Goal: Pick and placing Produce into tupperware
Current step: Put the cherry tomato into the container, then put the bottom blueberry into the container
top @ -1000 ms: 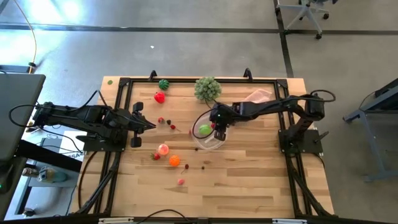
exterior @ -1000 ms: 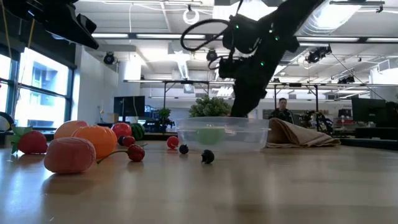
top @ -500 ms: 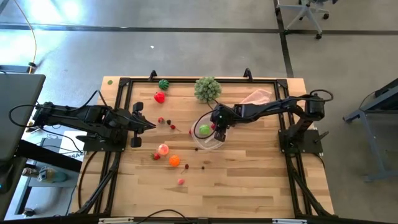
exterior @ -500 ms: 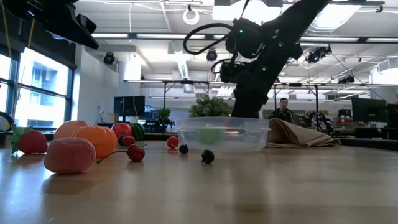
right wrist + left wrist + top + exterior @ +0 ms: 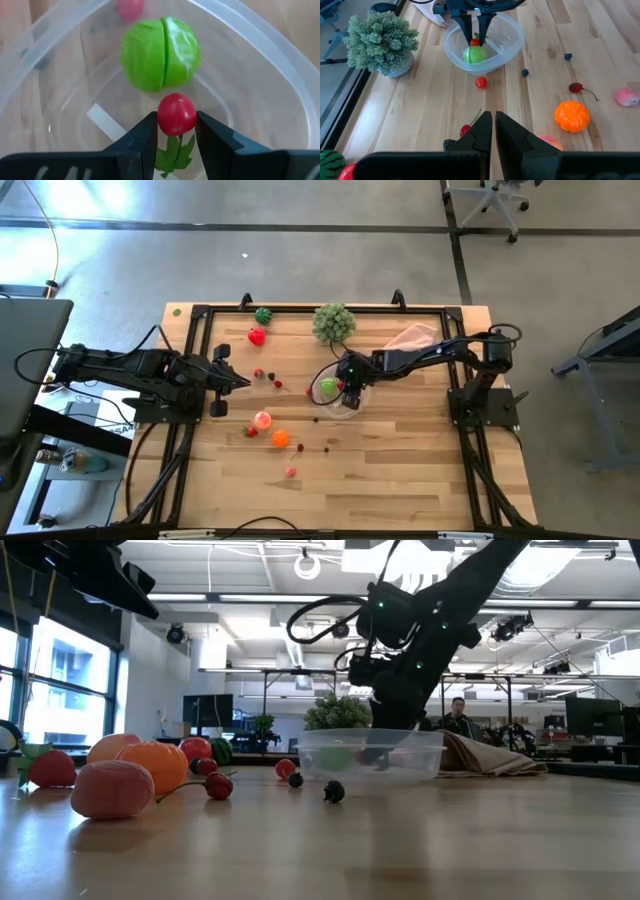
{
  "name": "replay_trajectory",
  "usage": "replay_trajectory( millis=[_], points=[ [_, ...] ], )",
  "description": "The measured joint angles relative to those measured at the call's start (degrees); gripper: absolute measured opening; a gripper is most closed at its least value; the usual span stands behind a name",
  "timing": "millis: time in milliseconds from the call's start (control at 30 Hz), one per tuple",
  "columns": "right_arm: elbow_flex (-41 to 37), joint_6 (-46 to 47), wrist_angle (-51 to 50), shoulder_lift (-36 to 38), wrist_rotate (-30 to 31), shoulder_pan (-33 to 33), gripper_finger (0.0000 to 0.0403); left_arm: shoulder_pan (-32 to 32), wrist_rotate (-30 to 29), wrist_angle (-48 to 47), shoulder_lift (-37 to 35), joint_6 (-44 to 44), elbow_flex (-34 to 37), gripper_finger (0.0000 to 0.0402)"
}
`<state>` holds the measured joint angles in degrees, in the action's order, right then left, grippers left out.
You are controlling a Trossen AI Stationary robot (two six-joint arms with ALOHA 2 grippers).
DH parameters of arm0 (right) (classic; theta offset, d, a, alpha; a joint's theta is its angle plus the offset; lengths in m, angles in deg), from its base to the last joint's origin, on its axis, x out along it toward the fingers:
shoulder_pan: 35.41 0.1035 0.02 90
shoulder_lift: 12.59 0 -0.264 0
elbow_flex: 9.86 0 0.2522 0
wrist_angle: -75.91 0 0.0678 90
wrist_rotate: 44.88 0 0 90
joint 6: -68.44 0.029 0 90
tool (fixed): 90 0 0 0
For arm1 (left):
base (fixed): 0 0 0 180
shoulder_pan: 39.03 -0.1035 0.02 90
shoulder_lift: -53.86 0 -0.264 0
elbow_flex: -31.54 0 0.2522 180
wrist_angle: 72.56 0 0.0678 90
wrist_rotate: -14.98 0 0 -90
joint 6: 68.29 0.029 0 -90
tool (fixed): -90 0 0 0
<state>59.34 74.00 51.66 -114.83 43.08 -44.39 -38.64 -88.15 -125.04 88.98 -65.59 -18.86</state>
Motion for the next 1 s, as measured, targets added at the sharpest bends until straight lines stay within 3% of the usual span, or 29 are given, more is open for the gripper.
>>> replay_trajectory(
  millis=[300, 667, 1000],
  points=[
    [0.0, -0.5, 0.0, 0.0, -0.1, 0.0, 0.0114, 0.0, 0.0, 0.0, 0.0, 0.0, 0.0, 0.0014],
    [0.0, 0.0, 0.0, 0.0, 0.0, 0.0, 0.0167, 0.0, 0.0, 0.0, 0.0, 0.0, 0.0, 0.0014],
    [1.6, 0.0, -2.8, 2.8, -0.1, 0.1, 0.0174, 0.0, 0.0, 0.0, 0.0, 0.0, 0.0, 0.0014]
  ],
)
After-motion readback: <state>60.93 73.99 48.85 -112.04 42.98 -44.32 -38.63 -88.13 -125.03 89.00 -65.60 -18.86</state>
